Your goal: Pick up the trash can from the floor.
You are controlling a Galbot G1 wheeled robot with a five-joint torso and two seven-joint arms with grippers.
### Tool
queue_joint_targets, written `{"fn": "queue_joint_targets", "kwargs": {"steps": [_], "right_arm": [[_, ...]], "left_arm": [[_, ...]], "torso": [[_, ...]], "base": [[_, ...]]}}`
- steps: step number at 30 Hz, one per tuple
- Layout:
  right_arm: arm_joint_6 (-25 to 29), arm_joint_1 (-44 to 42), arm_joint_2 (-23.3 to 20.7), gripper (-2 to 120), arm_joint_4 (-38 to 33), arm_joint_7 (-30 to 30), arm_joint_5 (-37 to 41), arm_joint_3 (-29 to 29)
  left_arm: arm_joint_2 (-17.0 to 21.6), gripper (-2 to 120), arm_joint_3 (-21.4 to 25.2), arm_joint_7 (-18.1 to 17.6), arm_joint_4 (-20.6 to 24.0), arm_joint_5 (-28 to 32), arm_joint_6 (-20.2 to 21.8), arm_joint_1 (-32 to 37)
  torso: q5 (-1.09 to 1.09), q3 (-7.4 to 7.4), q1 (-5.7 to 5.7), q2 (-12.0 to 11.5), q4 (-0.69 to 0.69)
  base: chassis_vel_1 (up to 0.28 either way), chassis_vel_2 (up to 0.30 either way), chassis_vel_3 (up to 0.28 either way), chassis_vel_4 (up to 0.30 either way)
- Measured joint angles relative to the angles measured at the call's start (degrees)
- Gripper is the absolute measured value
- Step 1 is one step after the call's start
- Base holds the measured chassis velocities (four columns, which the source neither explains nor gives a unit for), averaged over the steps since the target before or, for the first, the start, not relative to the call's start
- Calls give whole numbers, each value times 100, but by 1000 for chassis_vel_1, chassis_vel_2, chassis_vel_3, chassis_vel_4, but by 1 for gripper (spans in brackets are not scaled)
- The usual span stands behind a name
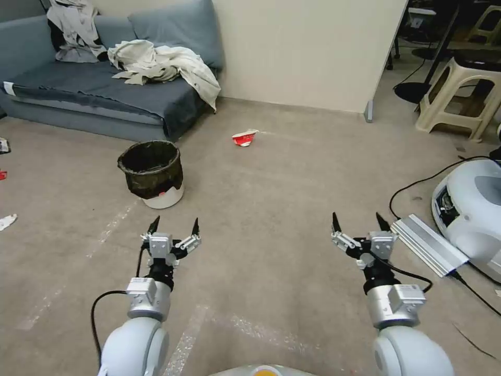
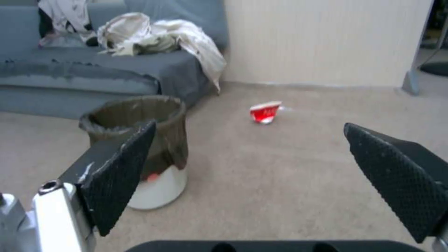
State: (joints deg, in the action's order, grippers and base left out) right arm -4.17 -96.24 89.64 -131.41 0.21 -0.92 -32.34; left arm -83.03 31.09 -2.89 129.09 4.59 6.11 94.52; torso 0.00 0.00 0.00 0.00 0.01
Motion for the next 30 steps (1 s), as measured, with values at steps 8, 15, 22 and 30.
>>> {"fn": "queue_joint_targets", "kwargs": {"steps": [8,15,22,30], "right_arm": [[-297,-510,247,100,-1047,85,59,-70],[-395,-545,237,100,-1070,49,69,-86],[-455,-545,208,100,-1051,5,79,-86],[-543,-545,190,100,-1045,-13,84,-90]], "left_arm": [[243,100,-42,-249,1191,388,524,475],[424,100,-62,-577,1476,521,775,797],[411,100,-65,-824,1472,443,704,818],[388,100,-54,-796,1442,254,650,827]], "torso": [[-1,0,0,0,-3],[0,0,0,0,-1],[0,0,0,0,-1],[0,0,0,0,-2]], "base": [[0,0,0,0],[0,0,0,0],[0,0,0,0],[0,0,0,0]]}}
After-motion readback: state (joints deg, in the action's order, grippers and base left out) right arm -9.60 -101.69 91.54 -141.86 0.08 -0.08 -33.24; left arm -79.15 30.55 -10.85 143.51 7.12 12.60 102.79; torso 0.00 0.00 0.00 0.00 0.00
